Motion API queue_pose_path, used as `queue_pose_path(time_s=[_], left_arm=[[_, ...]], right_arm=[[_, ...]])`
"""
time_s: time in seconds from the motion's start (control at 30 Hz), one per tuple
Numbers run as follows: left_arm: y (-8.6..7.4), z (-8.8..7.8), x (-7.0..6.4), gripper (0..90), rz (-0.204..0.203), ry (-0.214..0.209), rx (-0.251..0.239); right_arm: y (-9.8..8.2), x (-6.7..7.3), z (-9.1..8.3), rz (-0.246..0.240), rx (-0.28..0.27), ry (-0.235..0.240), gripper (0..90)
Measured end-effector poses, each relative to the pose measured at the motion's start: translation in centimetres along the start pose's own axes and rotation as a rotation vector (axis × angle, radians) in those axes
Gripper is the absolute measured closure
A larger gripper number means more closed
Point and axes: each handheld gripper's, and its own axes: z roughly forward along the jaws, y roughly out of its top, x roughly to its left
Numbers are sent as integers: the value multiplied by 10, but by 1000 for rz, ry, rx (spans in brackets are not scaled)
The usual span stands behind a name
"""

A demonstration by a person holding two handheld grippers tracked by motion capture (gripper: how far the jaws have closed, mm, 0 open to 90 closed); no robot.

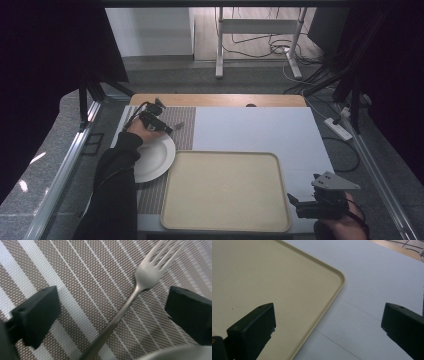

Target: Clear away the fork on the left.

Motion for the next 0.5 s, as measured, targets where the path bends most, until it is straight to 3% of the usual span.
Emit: queue_pose_path(time_s=[0.1, 0.27, 0.4, 0.5], left_arm=[[-2, -3, 4, 122, -7, 2, -21], [-15, -12, 18, 462, -37, 6, -83], [-21, -16, 21, 736, 5, 1, -88], [-23, -16, 21, 808, 34, -5, -86]], right_arm=[[0, 0, 0, 0, -2, 2, 1], [0, 0, 0, -3, 1, 1, 2], [0, 0, 0, -4, 1, 1, 2], [0, 1, 0, -4, 2, 0, 1]])
